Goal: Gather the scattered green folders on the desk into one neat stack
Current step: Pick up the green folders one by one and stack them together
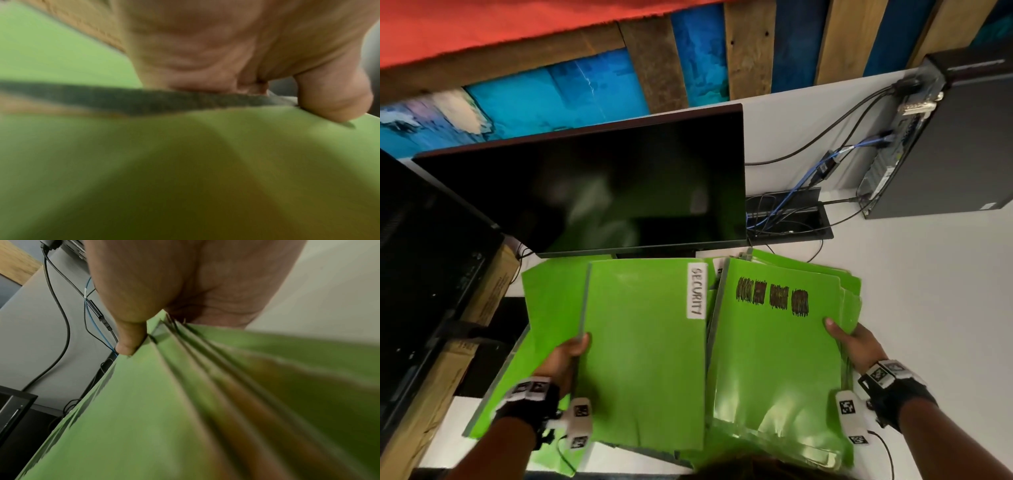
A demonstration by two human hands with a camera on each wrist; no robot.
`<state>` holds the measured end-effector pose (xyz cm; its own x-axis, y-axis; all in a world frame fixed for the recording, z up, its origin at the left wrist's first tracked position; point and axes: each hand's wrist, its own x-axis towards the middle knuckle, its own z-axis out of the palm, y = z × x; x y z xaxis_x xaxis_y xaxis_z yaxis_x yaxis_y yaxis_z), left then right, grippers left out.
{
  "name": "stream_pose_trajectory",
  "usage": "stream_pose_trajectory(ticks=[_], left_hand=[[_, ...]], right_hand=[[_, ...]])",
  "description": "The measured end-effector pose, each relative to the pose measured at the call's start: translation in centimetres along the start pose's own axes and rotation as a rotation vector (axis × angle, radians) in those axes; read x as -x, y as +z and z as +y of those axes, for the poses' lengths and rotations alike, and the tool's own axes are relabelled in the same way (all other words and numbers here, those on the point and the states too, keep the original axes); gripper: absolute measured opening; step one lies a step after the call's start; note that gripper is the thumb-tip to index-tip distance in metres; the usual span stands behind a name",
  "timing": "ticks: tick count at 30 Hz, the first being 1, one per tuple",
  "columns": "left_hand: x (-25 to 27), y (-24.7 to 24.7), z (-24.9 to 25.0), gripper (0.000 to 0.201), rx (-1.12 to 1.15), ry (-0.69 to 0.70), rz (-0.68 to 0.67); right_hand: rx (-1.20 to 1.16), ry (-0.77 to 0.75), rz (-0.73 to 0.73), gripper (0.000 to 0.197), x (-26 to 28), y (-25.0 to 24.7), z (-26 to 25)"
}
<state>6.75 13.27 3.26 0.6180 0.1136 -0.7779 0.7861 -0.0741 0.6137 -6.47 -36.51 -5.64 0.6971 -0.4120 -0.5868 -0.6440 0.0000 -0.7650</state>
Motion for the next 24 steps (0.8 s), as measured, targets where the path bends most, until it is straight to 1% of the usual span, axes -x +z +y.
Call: stream_pose_trajectory(ticks=[1,3,4,5,7,8,10,12,13,16,17,19,20,24], left_hand=[[-0.1,2.1,-0.7,0.033,-0.014,-0.029,-0.027],[-0.7,5.9,-2.1,0.035,-0.016,-0.065,-0.050],[-1.1,7.7,-2.6,0.033,-0.042,-0.050,-0.054],[-1.8,9.3,-3.0,0.029,-0.105,-0.011,-0.045],[-2.9,11.7,-3.2,0.024,-0.283,0.119,0.006],[-3.2,12.5,-3.0,0.023,-0.329,0.160,0.018],[-3.4,13.5,-2.5,0.024,-0.423,0.204,-0.016],[-4.0,13.6,-2.4,0.041,-0.495,0.199,-0.059],[-4.5,13.6,-2.5,0.048,-0.482,0.189,-0.082],[-4.0,14.6,-2.3,0.061,-0.469,0.171,-0.118],[-3.9,15.1,-2.4,0.059,-0.483,0.201,-0.112],[-3.6,15.8,-2.7,0.044,-0.495,0.278,-0.055],[-3.4,15.9,-2.8,0.040,-0.489,0.302,-0.012],[-3.0,14.6,-1.4,0.036,-0.473,0.375,0.163]], right_hand=[[-0.001,0.001,-0.005,0.087,0.0,0.0,0.0],[-0.013,0.001,-0.003,0.063,0.3,0.0,-0.2],[-0.008,0.001,0.006,0.055,0.3,0.0,-0.1],[-0.006,0.001,0.014,0.052,0.3,0.0,-0.1],[-0.016,-0.005,0.016,0.051,0.4,0.1,-0.1],[-0.021,-0.009,0.013,0.053,0.4,0.1,0.0],[-0.020,-0.001,0.011,0.061,0.4,0.1,-0.1],[-0.019,0.005,0.012,0.061,0.6,0.1,-0.4],[-0.026,0.010,0.011,0.065,0.6,0.0,-0.4],[-0.040,0.014,0.025,0.105,0.2,-0.1,0.1],[-0.046,0.016,0.027,0.111,0.0,-0.1,0.3],[-0.049,0.030,0.024,0.111,0.0,-0.1,0.5],[-0.048,0.031,0.023,0.109,0.1,-0.1,0.5],[-0.032,0.040,0.038,0.113,-0.2,-0.3,1.1]])
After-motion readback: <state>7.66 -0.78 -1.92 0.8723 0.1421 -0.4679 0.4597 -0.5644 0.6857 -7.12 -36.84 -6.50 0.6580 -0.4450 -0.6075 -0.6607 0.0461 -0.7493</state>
